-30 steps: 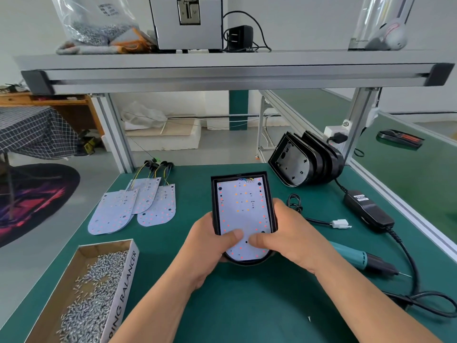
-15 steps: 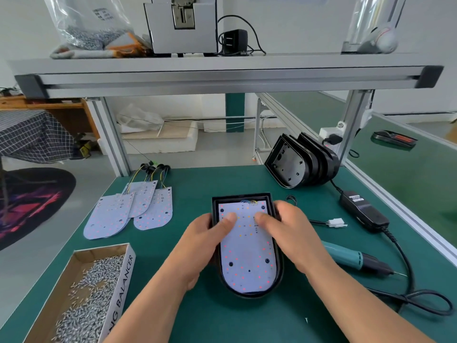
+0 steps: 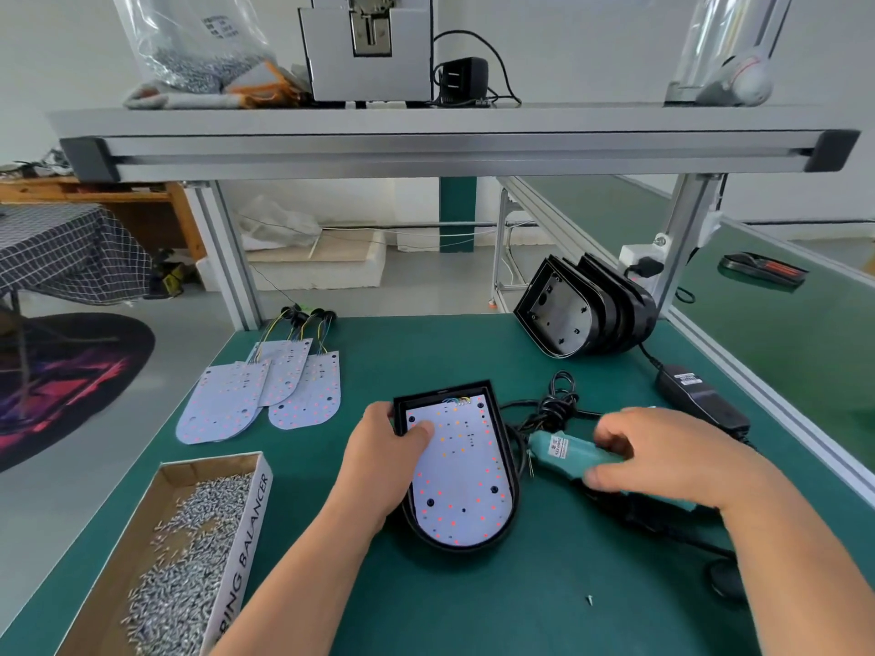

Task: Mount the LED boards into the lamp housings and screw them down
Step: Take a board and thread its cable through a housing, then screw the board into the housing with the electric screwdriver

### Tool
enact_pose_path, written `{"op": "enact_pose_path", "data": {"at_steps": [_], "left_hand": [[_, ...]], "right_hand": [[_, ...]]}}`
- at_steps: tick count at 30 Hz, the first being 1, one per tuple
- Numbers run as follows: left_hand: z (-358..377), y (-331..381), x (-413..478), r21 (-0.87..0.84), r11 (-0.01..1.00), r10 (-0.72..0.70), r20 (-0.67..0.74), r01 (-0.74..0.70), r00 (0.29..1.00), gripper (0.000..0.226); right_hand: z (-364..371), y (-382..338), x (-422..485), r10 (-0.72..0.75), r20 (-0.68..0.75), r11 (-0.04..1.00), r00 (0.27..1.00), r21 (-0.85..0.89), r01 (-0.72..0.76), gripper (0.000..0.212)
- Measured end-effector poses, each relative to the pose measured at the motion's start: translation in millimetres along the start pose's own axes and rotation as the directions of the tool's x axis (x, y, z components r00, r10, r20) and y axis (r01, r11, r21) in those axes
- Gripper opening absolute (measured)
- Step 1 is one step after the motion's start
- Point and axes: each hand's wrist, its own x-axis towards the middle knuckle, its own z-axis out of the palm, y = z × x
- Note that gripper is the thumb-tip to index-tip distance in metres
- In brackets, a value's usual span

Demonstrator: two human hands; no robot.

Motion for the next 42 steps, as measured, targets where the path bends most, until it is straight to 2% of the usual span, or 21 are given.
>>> {"op": "enact_pose_path", "data": {"at_steps": [5, 8, 10, 12, 13, 15, 19, 21, 23, 26, 27, 30, 33, 38, 40, 42], "left_hand": [[-6, 4, -3, 0.045, 0.999, -0.024, -0.020, 0.025, 1.000, 0.025], [-11, 3, 0, 0.052, 0.998, -0.036, -0.026, 0.037, 0.999, 0.024], [-15, 3, 2, 0.086, 0.995, -0.045, -0.031, 0.048, 0.999, 0.027], [-16, 4, 1, 0.126, 0.991, -0.050, -0.030, 0.053, 0.998, 0.029], [-15, 5, 1, 0.140, 0.989, -0.050, -0.028, 0.054, 0.998, 0.030], [-13, 8, -2, 0.178, 0.983, -0.046, -0.020, 0.049, 0.999, 0.031], [-3, 11, -10, 0.208, 0.978, -0.026, 0.020, 0.021, 0.999, 0.034], [-1, 13, -13, 0.200, 0.980, -0.018, 0.041, 0.009, 0.999, 0.033], [-3, 15, -14, 0.196, 0.981, -0.004, 0.061, -0.008, 0.998, 0.027], [-11, 20, -18, 0.258, 0.965, 0.028, 0.094, -0.052, 0.995, 0.022], [-13, 22, -19, 0.292, 0.954, 0.034, 0.108, -0.064, 0.994, 0.027], [-20, 27, -23, 0.405, 0.910, 0.043, 0.118, -0.088, 0.992, 0.038], [-28, 33, -25, 0.505, 0.856, 0.059, 0.117, -0.111, 0.991, 0.039], [-58, 46, -28, 0.578, 0.805, 0.100, 0.082, -0.129, 0.992, 0.027], [-82, 49, -25, 0.646, 0.759, 0.101, 0.011, -0.084, 0.995, 0.021], [-115, 45, -21, 0.745, 0.667, 0.093, -0.086, 0.002, 0.992, 0.021]], "right_hand": [[8, 8, -8, 0.005, -0.018, 0.999, 1.000, 0.032, -0.004, 0.048], [10, 15, -8, 0.004, -0.048, 0.985, 0.999, 0.170, 0.004, 0.035], [8, 25, -9, -0.016, -0.089, 0.940, 0.996, 0.338, 0.045, 0.032], [4, 34, -15, -0.013, -0.161, 0.780, 0.987, 0.615, 0.111, 0.026], [3, 36, -18, 0.012, -0.208, 0.646, 0.978, 0.749, 0.152, 0.028], [3, 39, -19, 0.109, -0.286, 0.358, 0.952, 0.905, 0.231, 0.049], [5, 21, -8, 0.212, -0.306, -0.033, 0.928, 0.947, 0.320, 0.078], [7, 7, 0, 0.250, -0.271, -0.227, 0.930, 0.917, 0.328, 0.082], [10, -8, 7, 0.271, -0.272, -0.360, 0.923, 0.861, 0.360, 0.075], [16, -24, 11, 0.292, -0.332, -0.358, 0.897, 0.832, 0.424, 0.030], [18, -27, 12, 0.312, -0.327, -0.350, 0.892, 0.833, 0.428, 0.025], [23, -34, 12, 0.352, -0.301, -0.356, 0.886, 0.833, 0.424, 0.021], [25, -36, 12, 0.319, -0.296, -0.386, 0.900, 0.827, 0.409, 0.016], [24, -39, 14, 0.330, -0.302, -0.399, 0.894, 0.814, 0.423, 0.014], [25, -38, 15, 0.345, -0.306, -0.399, 0.887, 0.808, 0.434, 0.016], [25, -36, 16, 0.340, -0.312, -0.404, 0.887, 0.803, 0.437, 0.016]]}}
